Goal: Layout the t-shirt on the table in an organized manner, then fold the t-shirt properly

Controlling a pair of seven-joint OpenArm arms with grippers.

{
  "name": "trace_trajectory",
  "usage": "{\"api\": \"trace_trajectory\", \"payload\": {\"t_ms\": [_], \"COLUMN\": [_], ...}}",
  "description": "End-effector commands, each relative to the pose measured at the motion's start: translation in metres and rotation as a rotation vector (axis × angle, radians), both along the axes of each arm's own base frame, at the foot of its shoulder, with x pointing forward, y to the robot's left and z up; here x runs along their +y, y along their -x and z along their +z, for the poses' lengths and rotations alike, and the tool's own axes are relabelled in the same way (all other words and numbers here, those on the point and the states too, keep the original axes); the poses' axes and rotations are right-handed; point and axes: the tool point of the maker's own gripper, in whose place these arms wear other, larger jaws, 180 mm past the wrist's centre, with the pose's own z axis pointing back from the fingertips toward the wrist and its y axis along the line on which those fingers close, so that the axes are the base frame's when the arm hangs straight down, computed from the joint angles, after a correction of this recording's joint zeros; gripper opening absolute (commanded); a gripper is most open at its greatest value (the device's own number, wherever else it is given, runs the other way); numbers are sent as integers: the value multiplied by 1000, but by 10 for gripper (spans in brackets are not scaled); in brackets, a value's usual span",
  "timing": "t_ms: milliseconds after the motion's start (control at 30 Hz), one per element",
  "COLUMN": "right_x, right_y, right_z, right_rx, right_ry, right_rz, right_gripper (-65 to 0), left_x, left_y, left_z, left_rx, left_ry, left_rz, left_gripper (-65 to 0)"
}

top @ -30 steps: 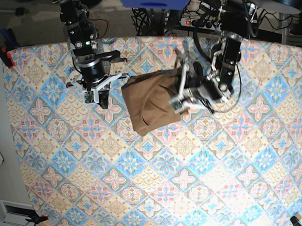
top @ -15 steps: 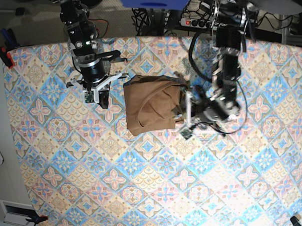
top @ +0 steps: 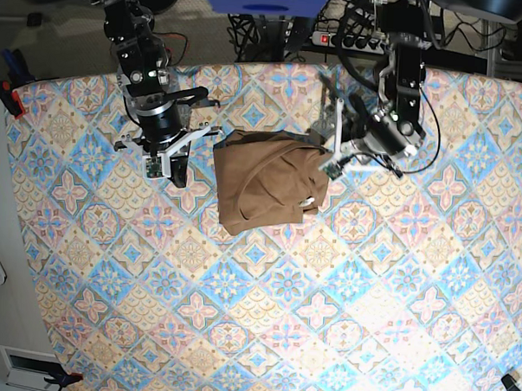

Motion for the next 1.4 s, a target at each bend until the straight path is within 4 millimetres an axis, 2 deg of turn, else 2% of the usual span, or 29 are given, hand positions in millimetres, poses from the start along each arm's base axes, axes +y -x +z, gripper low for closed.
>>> {"api": "trace_trajectory", "payload": {"t_ms": [0,67,167,267,400,467,600,767,900,1000,1167,1267,1367], "right_x": [-1,-2,-2,0,-2,-2,-1,0,-1,-2,-2,-2,-2], "right_y": [-6,-7,-7,-7,-7,-7,-7,-5,14,27,30,29,30], "right_z": [13,13,13,14,14,14,14,12,-3,-13,-15,-14,-13], "right_rx": [-52,-54,-54,-54,-55,-55,-55,-49,7,46,54,50,49], "right_ry": [1,2,2,0,2,2,1,0,1,1,1,2,1], "right_rz": [5,2,2,7,3,3,4,7,3,2,2,1,2], "right_gripper": [-650,-650,-650,-650,-650,-650,-650,-650,-650,-650,-650,-650,-650], "left_x": [-11,-16,-20,-30,-29,-29,-38,-74,-107,-128,-149,-145,-120], "left_y": [-5,3,-2,-21,-47,-63,-92,-125,-146,-162,-175,-176,-158], "left_z": [7,3,1,-6,-23,-23,-8,-5,-7,5,28,50,59], "left_rx": [-30,-10,-10,-19,35,21,-68,-87,-73,-134,-228,-308,-388], "left_ry": [21,25,42,77,54,77,134,253,362,470,591,597,558], "left_rz": [-28,-46,-46,-43,-49,-34,-37,-42,-42,-38,-36,-49,-55], "left_gripper": [-650,-650,-650,-650,-650,-650,-650,-650,-650,-650,-650,-650,-650]}}
